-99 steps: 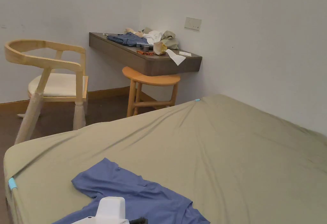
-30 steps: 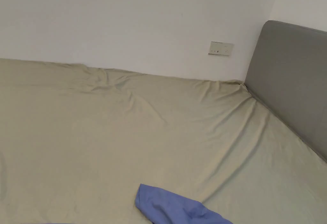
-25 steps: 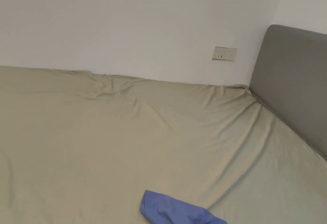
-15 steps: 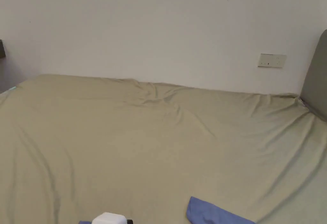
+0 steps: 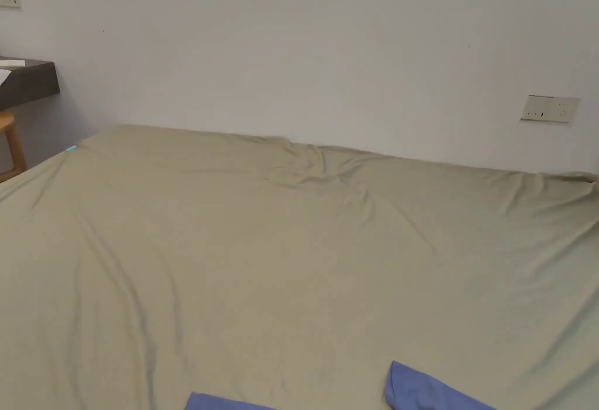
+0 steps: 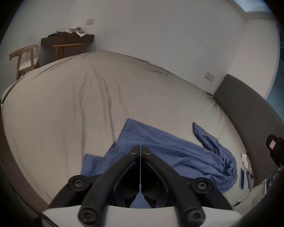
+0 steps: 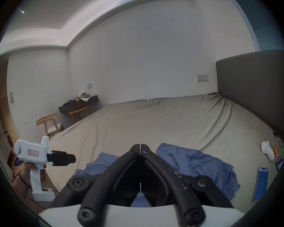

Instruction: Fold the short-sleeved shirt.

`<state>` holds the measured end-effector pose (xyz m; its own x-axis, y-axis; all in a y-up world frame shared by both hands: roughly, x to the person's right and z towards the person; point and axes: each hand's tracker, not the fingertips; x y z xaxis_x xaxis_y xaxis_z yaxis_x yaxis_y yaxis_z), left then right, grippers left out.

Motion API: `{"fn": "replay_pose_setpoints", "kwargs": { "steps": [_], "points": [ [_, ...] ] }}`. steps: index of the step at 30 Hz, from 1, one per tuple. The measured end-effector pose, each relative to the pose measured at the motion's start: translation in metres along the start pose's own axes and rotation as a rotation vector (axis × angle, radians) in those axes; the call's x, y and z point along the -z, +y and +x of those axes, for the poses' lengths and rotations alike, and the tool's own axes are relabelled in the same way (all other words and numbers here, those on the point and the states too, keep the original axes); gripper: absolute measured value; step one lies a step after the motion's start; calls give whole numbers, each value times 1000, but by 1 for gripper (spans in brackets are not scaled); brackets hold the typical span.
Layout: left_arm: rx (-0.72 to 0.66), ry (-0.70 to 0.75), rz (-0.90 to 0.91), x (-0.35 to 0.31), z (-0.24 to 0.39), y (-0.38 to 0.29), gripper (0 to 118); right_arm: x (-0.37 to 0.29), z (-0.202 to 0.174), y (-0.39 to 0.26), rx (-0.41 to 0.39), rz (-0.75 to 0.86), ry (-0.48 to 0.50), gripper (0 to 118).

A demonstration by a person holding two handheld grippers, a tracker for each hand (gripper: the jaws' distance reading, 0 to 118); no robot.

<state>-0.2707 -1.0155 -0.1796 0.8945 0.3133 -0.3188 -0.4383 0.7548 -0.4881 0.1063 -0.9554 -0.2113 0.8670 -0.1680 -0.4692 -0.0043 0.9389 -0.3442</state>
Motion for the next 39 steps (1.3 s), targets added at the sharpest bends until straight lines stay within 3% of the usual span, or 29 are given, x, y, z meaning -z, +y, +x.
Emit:
{"fn": "replay_pose_setpoints", "kwargs": {
  "steps": [7,8,9,11,12,13,17,20,21,23,26,27,29,34,35,36,38,39],
  "points": [
    [132,-35,-82,106,2,41,1,3,15,2,5,-23,-81,2],
    [141,-41,-103,119,1,43,10,3,17,2,7,-27,-94,2],
    [135,-25,-116,133,0,45,28,4,19,3,9,-33,-106,2],
    [125,-1,-152,156,-5,48,93,5,23,4,9,-40,-127,2],
    [123,21,-184,165,-7,48,107,6,25,4,10,-43,-136,2],
    [127,32,-192,171,-8,47,109,7,26,5,10,-45,-143,2],
    [119,35,-205,180,-14,38,98,14,28,6,11,-60,-145,2],
    [123,-18,-323,182,-12,23,57,24,28,4,3,-79,-137,2],
    [205,69,-262,181,-8,17,51,28,28,3,4,-86,-131,2],
    [299,66,-232,177,0,13,47,34,28,1,14,-100,-112,2],
    [181,53,-260,179,-6,21,44,41,27,-2,18,-120,-88,2],
    [151,52,-261,179,-8,24,35,42,28,-3,12,-126,-88,2],
    [65,18,-278,179,-12,29,2,46,31,-4,0,-134,-94,2],
    [141,60,-290,181,-5,28,2,65,59,-1,-38,-147,-170,7],
    [161,68,-297,183,-4,26,2,72,70,1,-54,-157,-172,16],
    [166,71,-295,185,-2,26,2,83,82,3,-68,-176,-177,32],
    [155,76,-295,186,-3,26,2,108,107,3,-74,-253,-170,83],
    [147,73,-296,187,-4,26,2,124,122,4,-53,-319,-165,102]
  ]
}}
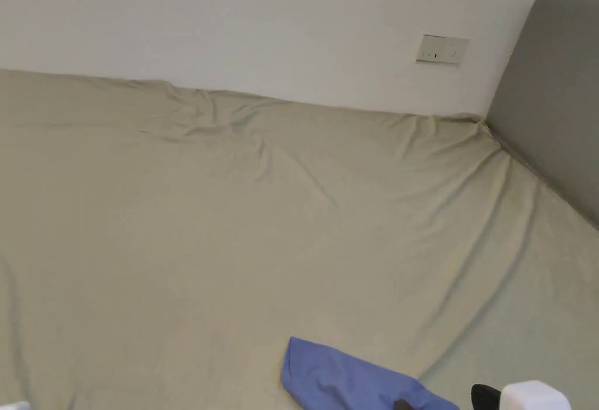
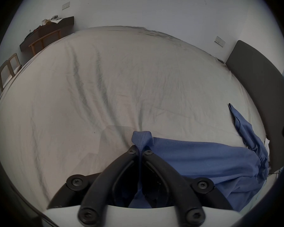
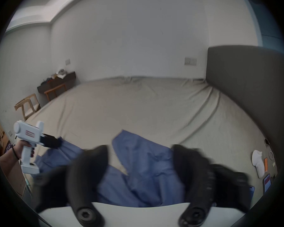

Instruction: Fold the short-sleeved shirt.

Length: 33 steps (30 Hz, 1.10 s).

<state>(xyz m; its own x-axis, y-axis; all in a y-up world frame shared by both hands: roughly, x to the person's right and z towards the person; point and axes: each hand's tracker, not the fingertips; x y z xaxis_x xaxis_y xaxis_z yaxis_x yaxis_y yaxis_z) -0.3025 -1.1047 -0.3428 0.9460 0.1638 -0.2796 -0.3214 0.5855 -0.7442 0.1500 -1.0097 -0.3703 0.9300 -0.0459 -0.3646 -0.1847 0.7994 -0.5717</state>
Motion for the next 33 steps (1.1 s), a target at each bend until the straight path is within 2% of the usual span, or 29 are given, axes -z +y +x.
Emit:
{"fn": "replay_pose_setpoints", "kwargs": {
  "steps": [1,4,6,9,12,14,17,18,20,21,22,23,25,26,27,30,33],
  "points": [
    [-14,-12,-1,1,-4,0,2,19,10,4,0,-65,9,113],
    [-92,-63,-1,1,-15,0,2,60,33,8,-6,-127,26,112],
    [-118,-73,-8,1,-20,2,2,101,55,7,12,-207,-20,108],
    [-123,-68,-15,-1,-11,2,2,133,73,3,34,-264,-89,92],
    [-80,-49,-12,-1,-4,1,2,147,81,-6,7,-377,-96,91],
    [-84,-46,-8,-2,-4,0,2,139,84,-13,-13,-348,-57,92],
    [-93,-45,-2,-2,-5,-1,2,126,88,-25,9,-332,-49,92],
    [-98,-45,-1,-2,-4,-1,2,129,88,-32,18,-410,-83,89],
    [-95,-39,1,-3,-2,-1,2,124,84,-35,-11,-309,-78,81],
    [-87,-33,2,-3,0,-2,2,120,82,-36,-20,-278,-81,68],
    [-79,-25,3,-3,2,-2,2,118,84,-33,25,-352,-52,45],
    [-74,-16,4,-4,4,-2,2,115,83,-34,37,-331,-15,6],
    [-59,10,7,-6,10,-1,2,104,69,-19,-4,-347,-75,6],
    [-47,20,9,-8,13,-1,2,99,66,-16,-34,-324,-75,6],
    [-30,28,8,-10,14,1,2,89,65,-11,-29,-288,-81,6],
    [-8,16,28,-32,18,14,2,57,70,15,47,-172,-70,6],
    [-53,-151,168,-79,18,40,2,7,77,53,96,-22,-49,6]
  ]
}}
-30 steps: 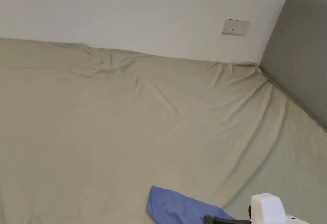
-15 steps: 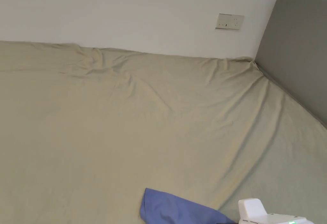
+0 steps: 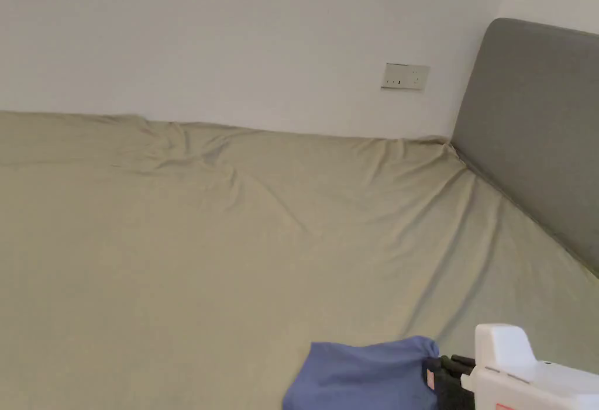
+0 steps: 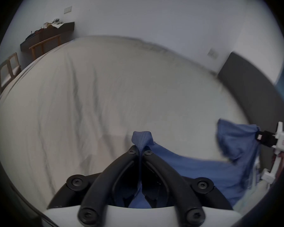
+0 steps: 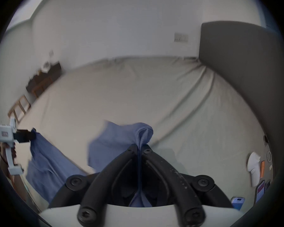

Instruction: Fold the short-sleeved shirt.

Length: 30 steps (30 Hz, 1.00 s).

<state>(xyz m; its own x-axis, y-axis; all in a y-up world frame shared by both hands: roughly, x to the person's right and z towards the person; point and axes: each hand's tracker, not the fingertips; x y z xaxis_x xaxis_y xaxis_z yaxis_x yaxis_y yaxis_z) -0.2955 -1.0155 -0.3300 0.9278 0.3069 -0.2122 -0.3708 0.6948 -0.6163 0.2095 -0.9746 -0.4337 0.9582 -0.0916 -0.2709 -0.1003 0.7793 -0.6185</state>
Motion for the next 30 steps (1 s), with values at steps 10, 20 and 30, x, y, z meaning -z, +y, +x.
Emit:
{"fn": "replay_pose_setpoints", "kwargs": {
  "steps": [10,20,30],
  "points": [
    [188,-75,362,-129,52,132,2,-144,-7,121,-22,367,-18,6],
    [188,14,548,-206,58,252,2,-206,-34,256,-52,530,-16,6],
    [186,170,606,-205,78,367,2,-194,-54,379,-37,604,-103,6]
  ]
}}
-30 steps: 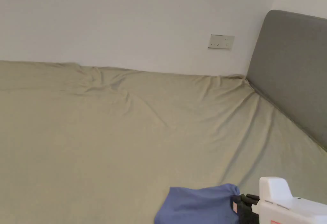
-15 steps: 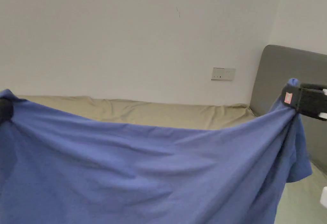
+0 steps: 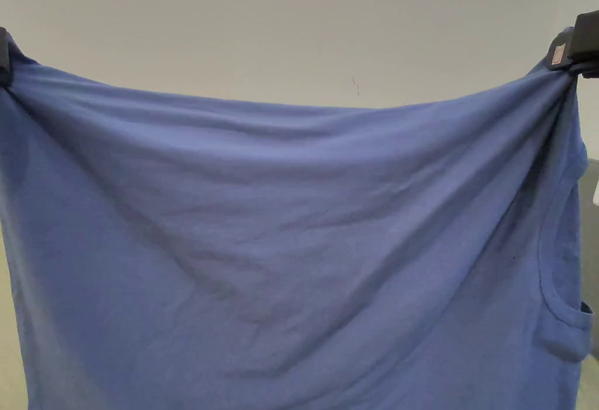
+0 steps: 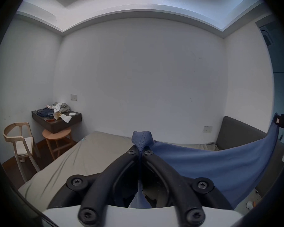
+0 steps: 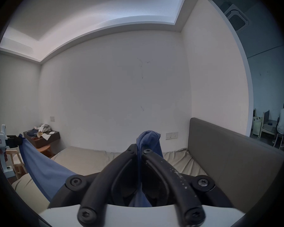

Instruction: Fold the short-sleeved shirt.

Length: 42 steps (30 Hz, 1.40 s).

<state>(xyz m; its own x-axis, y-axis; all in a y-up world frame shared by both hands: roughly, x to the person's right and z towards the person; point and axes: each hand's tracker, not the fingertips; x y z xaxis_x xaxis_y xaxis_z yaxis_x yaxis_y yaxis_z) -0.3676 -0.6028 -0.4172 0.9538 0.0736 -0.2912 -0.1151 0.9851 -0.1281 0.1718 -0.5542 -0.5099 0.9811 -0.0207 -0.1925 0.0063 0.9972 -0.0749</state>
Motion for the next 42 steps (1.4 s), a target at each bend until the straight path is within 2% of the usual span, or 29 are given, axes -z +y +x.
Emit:
{"fn": "replay_pose_setpoints", "kwargs": {
  "steps": [3,7,12,20,22,26,30,32,34,36,38,41,42],
  "points": [
    [15,47,21,27,9,13,2,31,-3,12,-15,9,-35,6],
    [17,66,24,66,23,22,2,72,-6,20,21,15,-68,6],
    [18,84,42,106,39,27,2,105,-17,29,-10,44,-130,6],
    [16,116,27,161,49,6,2,152,-9,6,59,61,-119,6],
    [28,118,2,177,53,-3,2,164,-1,-9,68,53,-117,6],
    [10,92,-29,200,57,-32,2,180,15,-49,151,24,-88,6],
    [13,62,-147,215,58,-82,2,186,23,-103,78,-86,-51,6],
    [22,42,-149,207,57,-110,2,182,28,-131,81,-118,-24,6],
    [50,-2,-166,193,54,-139,2,163,30,-166,139,-123,31,6],
    [67,-46,-239,177,48,-170,2,138,37,-203,221,-130,128,6],
    [59,-66,-297,163,42,-199,2,114,38,-235,255,-170,155,6],
    [55,-79,-373,138,31,-240,2,81,37,-278,225,-232,151,6],
    [50,-78,-384,127,26,-255,2,70,38,-290,181,-287,142,6]
  ]
}}
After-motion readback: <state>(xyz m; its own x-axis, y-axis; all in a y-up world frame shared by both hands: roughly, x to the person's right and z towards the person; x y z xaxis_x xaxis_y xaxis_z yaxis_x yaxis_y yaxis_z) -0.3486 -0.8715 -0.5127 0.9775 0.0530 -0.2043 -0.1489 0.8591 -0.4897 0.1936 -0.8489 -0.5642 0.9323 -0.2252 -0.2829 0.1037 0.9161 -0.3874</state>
